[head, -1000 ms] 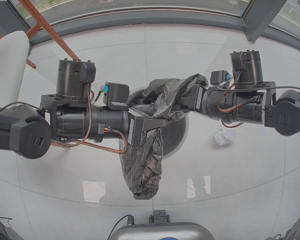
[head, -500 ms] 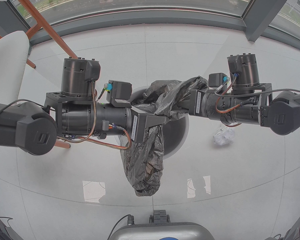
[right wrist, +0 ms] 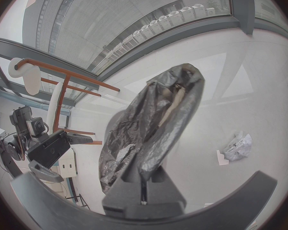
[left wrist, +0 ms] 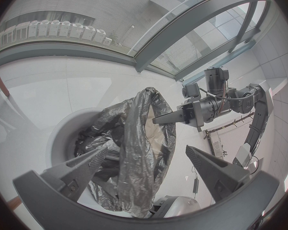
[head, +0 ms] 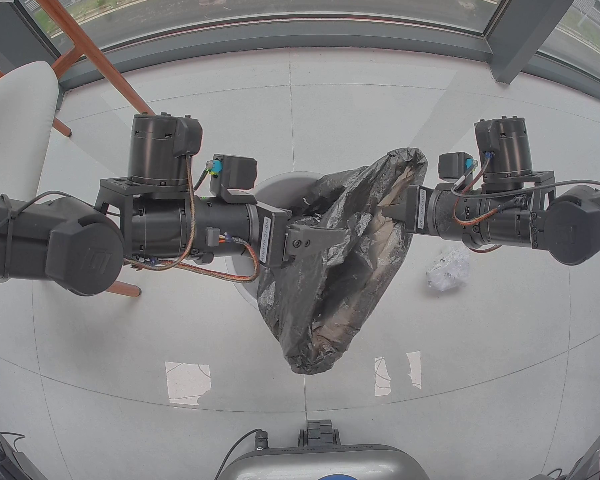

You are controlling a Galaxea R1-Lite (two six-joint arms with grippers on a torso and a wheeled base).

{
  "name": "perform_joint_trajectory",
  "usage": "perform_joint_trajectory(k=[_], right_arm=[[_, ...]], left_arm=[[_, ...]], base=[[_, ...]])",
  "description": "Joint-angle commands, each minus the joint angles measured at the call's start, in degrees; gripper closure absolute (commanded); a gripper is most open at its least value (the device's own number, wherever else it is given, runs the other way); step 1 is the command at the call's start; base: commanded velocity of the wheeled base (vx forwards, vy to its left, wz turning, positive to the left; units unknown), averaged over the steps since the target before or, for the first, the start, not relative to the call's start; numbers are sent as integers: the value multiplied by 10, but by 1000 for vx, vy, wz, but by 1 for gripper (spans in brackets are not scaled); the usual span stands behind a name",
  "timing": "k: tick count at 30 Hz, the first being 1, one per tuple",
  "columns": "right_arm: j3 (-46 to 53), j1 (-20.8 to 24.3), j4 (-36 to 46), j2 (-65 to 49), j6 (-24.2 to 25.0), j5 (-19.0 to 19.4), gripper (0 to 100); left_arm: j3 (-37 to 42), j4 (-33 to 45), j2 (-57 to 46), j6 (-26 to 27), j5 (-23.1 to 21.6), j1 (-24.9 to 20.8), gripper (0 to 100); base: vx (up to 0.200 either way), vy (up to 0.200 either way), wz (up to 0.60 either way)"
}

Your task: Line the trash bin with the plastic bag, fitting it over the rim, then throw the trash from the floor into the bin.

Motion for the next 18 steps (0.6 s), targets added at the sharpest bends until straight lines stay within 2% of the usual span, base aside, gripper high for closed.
perform_joint_trajectory(k=[1,4,9,12,18], right_arm=[[11,-3,0,-10,0,2,100],[12,-2,0,-12,0,2,100],[14,-2,0,-12,-1,2,100],[14,-3,0,-12,-1,2,100],[13,-2,-1,-12,0,1,100]], left_arm=[[1,-1,6,4,1,3,0],[4,-1,7,13,2,2,0],[7,-1,39,86,40,0,0],[9,-1,49,113,42,0,0],[4,-2,81,117,47,-6,0]], base=[[0,0,0],[0,0,0],[0,0,0],[0,0,0],[0,0,0]])
